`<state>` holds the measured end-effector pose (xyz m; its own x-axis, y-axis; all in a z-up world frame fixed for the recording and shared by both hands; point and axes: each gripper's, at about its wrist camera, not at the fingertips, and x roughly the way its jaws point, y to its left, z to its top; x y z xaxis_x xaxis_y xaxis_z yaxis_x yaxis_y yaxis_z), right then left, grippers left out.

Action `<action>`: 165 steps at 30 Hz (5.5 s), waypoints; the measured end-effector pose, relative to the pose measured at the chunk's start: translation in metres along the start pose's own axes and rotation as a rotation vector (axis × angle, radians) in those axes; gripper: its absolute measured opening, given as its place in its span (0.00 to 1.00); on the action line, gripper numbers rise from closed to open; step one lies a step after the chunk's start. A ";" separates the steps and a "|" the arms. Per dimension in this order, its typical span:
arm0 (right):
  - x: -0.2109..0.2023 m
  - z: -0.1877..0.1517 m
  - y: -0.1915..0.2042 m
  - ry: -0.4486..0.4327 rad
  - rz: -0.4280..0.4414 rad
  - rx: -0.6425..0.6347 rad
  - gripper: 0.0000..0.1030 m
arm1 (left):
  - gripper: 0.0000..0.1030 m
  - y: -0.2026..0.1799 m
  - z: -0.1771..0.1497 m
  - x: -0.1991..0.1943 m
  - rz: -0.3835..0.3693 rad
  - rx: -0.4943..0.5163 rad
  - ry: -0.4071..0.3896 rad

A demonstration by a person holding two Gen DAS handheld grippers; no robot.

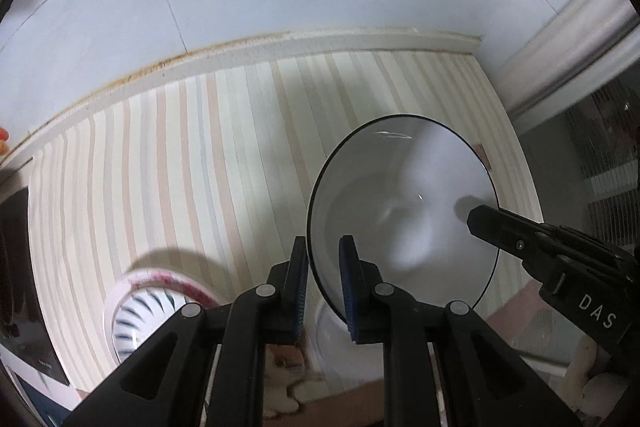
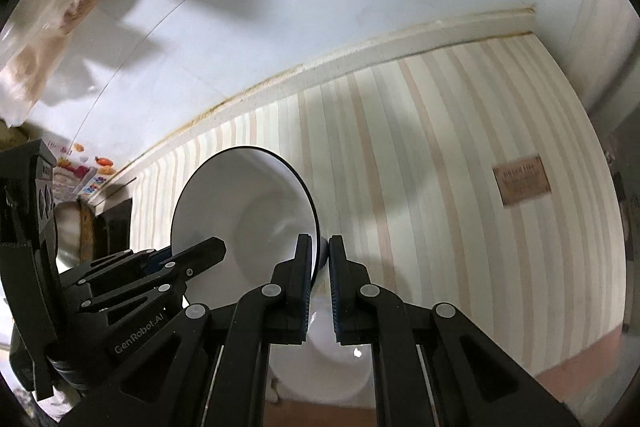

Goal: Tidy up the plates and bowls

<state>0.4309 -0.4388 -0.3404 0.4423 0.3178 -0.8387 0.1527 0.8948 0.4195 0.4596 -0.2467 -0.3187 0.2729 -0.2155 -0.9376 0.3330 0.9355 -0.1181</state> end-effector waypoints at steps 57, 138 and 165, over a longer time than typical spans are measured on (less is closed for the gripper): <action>-0.019 -0.121 -0.002 0.117 -0.071 -0.016 0.30 | 0.18 -0.017 -0.112 -0.025 0.048 0.121 0.075; 0.149 -0.110 -0.070 0.307 0.320 0.220 0.63 | 0.56 0.034 -0.062 0.102 -0.258 -0.100 0.327; 0.174 -0.104 0.137 0.350 0.369 0.043 0.62 | 0.56 0.189 -0.099 0.007 -0.244 -0.264 0.198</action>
<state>0.4369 -0.2278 -0.4653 0.1517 0.7028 -0.6950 0.0819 0.6918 0.7174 0.4355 -0.0439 -0.3797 0.0273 -0.4060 -0.9134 0.1162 0.9089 -0.4005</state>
